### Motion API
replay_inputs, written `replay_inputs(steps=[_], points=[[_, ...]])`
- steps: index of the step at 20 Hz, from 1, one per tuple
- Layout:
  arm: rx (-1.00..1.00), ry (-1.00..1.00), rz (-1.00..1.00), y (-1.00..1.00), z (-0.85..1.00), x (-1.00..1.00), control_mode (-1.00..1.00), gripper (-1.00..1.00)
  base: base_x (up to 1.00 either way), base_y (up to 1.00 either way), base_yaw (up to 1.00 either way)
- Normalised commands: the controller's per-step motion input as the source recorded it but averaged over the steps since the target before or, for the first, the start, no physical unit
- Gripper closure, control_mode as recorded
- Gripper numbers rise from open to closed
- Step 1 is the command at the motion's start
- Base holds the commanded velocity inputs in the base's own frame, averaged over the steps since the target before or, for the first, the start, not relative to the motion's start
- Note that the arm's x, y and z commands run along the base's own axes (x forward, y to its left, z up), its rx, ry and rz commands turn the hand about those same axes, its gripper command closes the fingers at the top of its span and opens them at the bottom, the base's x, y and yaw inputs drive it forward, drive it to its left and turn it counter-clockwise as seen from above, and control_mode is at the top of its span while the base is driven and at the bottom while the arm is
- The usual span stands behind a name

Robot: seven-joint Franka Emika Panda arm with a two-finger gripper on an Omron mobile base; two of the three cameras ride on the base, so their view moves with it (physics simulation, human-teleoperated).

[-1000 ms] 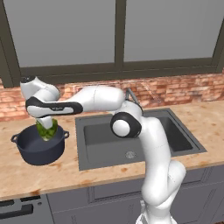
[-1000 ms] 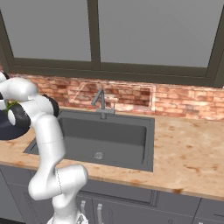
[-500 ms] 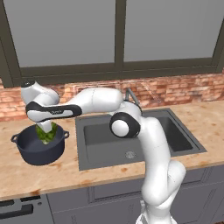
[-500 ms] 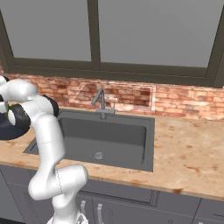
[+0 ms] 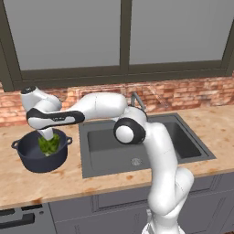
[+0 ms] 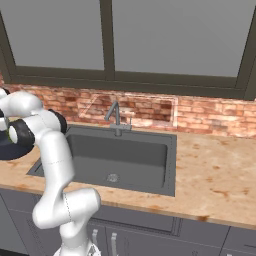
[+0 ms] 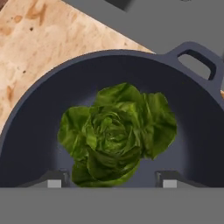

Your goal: Dump the lettuce from the pot into the sink. Then turn on the water and wash the lettuce. Then turn off the water and put the lettuce back in the pot.

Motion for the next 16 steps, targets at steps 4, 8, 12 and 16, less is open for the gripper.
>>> replay_inputs(steps=[4,8,12,16], points=[[0.0,0.0,0.0,0.0,0.0,0.0,-1.0,-1.0,0.0,0.0,0.0],[0.0,0.0,0.0,0.0,0.0,0.0,-1.0,-1.0,0.0,0.0,0.0],[0.0,0.02,-0.06,0.0,0.04,0.02,-1.0,-1.0,0.0,0.0,0.0],[0.02,0.01,-0.09,-0.22,0.3,0.0,-1.0,-1.0,0.0,0.0,0.0]])
